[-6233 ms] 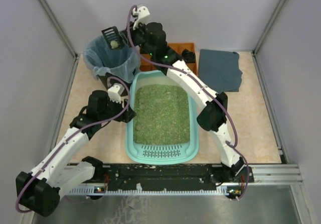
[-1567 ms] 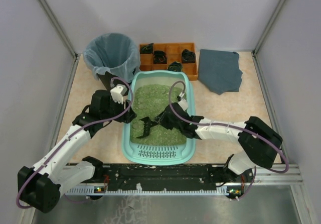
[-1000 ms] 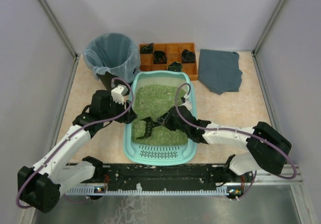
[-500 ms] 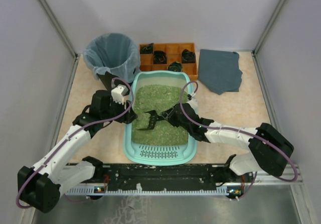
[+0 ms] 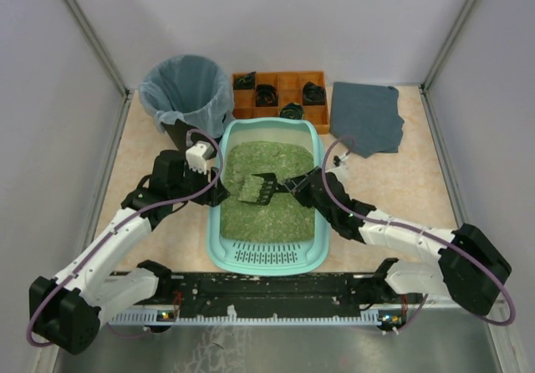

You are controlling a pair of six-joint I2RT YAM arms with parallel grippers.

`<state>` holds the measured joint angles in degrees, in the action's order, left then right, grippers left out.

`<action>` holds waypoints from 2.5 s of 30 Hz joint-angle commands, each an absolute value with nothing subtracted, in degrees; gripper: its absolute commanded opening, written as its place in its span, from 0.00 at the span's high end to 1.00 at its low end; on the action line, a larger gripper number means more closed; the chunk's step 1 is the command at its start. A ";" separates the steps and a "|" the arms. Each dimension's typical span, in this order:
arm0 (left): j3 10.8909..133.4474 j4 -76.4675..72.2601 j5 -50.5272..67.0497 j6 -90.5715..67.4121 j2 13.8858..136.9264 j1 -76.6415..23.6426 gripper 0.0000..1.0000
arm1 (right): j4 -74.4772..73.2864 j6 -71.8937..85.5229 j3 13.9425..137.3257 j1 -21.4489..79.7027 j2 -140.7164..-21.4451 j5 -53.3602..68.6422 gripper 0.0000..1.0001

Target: Clean the litter box

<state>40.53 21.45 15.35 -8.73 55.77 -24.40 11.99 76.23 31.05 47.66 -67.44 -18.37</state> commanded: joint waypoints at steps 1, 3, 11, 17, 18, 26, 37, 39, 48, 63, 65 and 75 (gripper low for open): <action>40.95 21.05 16.59 -8.67 55.60 -24.83 0.36 | 14.14 76.95 30.32 46.95 -63.81 -20.24 1.00; 40.95 21.09 16.59 -8.62 55.62 -24.86 0.36 | 13.59 76.91 30.10 46.70 -62.97 -20.26 1.00; 40.96 21.09 16.58 -8.65 55.66 -24.91 0.36 | 16.87 76.51 25.28 44.64 -56.32 -18.04 1.00; 40.89 21.05 16.54 -8.66 55.73 -24.91 0.37 | 22.09 76.90 19.27 38.42 -49.26 -10.47 1.00; 40.88 21.09 16.61 -8.62 55.70 -24.91 0.38 | 22.81 76.83 18.35 37.00 -48.13 -8.61 1.00; 40.96 21.09 16.64 -8.62 55.75 -25.04 0.38 | 27.11 78.62 16.37 32.15 -45.34 -1.88 1.00; 41.03 21.16 16.81 -8.54 56.02 -25.09 0.40 | 28.52 76.21 21.23 28.22 -50.39 5.62 1.00; 41.13 21.20 16.76 -8.68 55.94 -25.15 0.40 | 20.16 74.39 24.10 28.21 -49.61 2.37 1.00; 41.07 21.17 17.26 -8.49 56.45 -25.19 0.43 | -0.78 63.29 39.90 39.04 -57.92 -11.68 1.00; 41.04 21.18 17.29 -8.46 56.25 -25.31 0.44 | -17.57 57.61 62.22 48.47 -80.57 -19.81 1.00; 41.01 21.18 17.37 -8.43 56.26 -25.38 0.44 | -18.41 57.30 63.86 48.49 -83.10 -17.78 1.00; 41.04 21.24 17.25 -8.35 56.16 -25.48 0.44 | -19.68 57.53 66.70 48.62 -89.65 -12.45 1.00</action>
